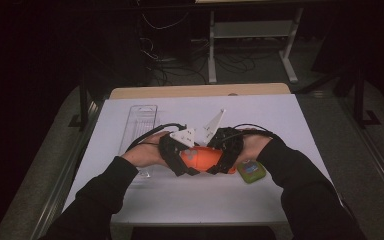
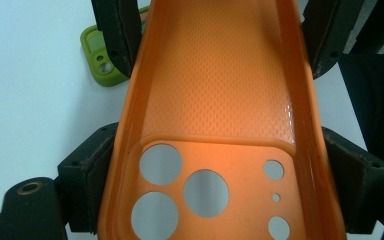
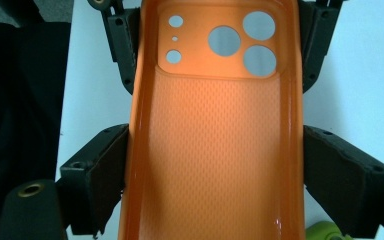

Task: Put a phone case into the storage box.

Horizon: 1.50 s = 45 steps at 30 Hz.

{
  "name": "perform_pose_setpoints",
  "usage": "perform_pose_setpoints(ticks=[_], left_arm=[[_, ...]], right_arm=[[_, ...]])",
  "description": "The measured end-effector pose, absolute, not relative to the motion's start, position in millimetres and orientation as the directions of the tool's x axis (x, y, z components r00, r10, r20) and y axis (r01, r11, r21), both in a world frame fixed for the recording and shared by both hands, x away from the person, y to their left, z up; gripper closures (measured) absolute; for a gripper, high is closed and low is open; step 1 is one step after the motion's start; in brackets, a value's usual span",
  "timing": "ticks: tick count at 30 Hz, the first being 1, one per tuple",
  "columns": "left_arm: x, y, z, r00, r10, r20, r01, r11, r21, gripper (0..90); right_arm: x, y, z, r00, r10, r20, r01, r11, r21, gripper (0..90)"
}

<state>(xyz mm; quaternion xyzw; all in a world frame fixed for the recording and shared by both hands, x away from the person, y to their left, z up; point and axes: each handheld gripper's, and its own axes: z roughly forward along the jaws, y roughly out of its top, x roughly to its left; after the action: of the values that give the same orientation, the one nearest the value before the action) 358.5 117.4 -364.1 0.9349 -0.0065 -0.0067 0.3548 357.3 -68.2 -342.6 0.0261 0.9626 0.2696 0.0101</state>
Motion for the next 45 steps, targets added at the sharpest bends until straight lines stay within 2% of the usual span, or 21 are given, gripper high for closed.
perform_pose_setpoints(ticks=[6, 11, 19, 26, 32, 37, 39, 45], left_arm=[[358, 121, -362, 1.0, 0.012, -0.012, 0.017, -0.749, 0.662, 15.8], [359, 123, -365, 0.997, 0.076, -0.013, 0.067, -0.764, 0.642, 15.8], [358, 126, -372, 0.974, 0.227, -0.014, 0.186, -0.757, 0.626, 15.8], [356, 130, -373, 0.941, 0.339, -0.017, 0.273, -0.727, 0.63, 15.8], [354, 130, -375, 0.911, 0.412, -0.01, 0.331, -0.715, 0.616, 15.8], [355, 132, -377, 0.876, 0.481, -0.039, 0.392, -0.662, 0.639, 15.7], [354, 134, -377, 0.871, 0.491, -0.015, 0.392, -0.677, 0.622, 15.7], [352, 143, -377, 0.86, 0.509, -0.046, 0.422, -0.656, 0.626, 15.7]], right_arm=[[355, -74, -343, -0.997, 0.073, -0.007, 0.057, 0.826, 0.56, 11.7], [360, -84, -338, -0.991, 0.135, 0.019, 0.118, 0.786, 0.607, 4.2], [366, -108, -345, -0.956, 0.289, 0.049, 0.246, 0.699, 0.672, 1.3], [363, -134, -357, -0.871, 0.466, 0.156, 0.423, 0.55, 0.72, 1.1], [359, -150, -366, -0.825, 0.546, 0.146, 0.46, 0.5, 0.734, 0.0], [353, -159, -372, -0.772, 0.617, 0.155, 0.506, 0.447, 0.738, 0.0], [350, -161, -377, -0.746, 0.649, 0.151, 0.519, 0.423, 0.743, 0.0], [334, -166, -391, -0.688, 0.714, 0.129, 0.512, 0.351, 0.784, 0.0]])
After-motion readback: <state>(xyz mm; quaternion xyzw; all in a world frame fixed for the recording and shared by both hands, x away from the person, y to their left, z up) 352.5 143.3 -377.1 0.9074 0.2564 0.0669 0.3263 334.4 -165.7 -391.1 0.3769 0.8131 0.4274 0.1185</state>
